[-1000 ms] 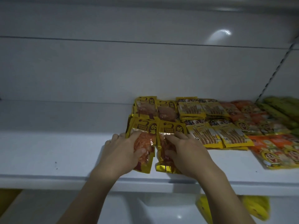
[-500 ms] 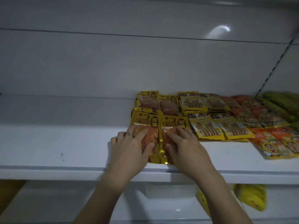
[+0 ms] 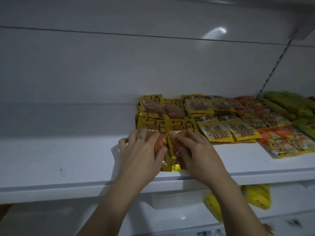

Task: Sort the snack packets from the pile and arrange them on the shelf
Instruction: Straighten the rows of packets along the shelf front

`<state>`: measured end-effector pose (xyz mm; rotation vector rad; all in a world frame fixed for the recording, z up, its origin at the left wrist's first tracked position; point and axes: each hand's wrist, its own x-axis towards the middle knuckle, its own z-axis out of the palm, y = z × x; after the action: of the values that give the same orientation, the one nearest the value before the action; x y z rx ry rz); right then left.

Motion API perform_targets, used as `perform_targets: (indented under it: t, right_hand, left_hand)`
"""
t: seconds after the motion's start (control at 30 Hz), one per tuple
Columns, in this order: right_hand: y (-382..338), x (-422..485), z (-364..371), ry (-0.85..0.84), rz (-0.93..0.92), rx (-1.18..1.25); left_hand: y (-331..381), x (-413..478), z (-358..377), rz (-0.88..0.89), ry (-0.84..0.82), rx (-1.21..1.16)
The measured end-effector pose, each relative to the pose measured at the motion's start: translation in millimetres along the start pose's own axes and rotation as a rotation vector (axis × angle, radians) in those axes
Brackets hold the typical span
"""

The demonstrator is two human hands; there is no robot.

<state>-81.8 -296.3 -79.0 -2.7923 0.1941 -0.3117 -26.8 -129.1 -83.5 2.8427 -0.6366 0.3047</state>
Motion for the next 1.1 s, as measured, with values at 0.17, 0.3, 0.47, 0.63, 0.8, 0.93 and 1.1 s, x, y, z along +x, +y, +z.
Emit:
perform_targets:
  t: [0.17, 0.3, 0.47, 0.63, 0.8, 0.93, 1.1]
  right_hand:
    - [3, 2, -11, 0.084, 0.020, -0.004]
    - [17, 8, -27, 0.106, 0.028, -0.038]
    - [59, 26, -64, 0.080, 0.092, -0.107]
    - [118, 70, -103, -0.050, 0.143, -0.188]
    - [162, 131, -114, -0.159, 0.134, -0.216]
    - [182, 173, -104, -0.295, 0.045, -0.277]
    - [193, 198, -94, -0.397, -0.087, -0.370]
  left_hand:
    - [14, 14, -11, 0.081, -0.007, -0.002]
    - [39, 30, -21, 0.155, -0.003, -0.020]
    - [74, 61, -34, 0.187, -0.046, -0.023]
    - [107, 110, -34, 0.139, -0.210, 0.009]
    - [137, 163, -17, 0.099, -0.339, -0.007]
    - [146, 201, 10, 0.092, -0.340, -0.003]
    - [147, 225, 40, 0.074, -0.306, 0.081]
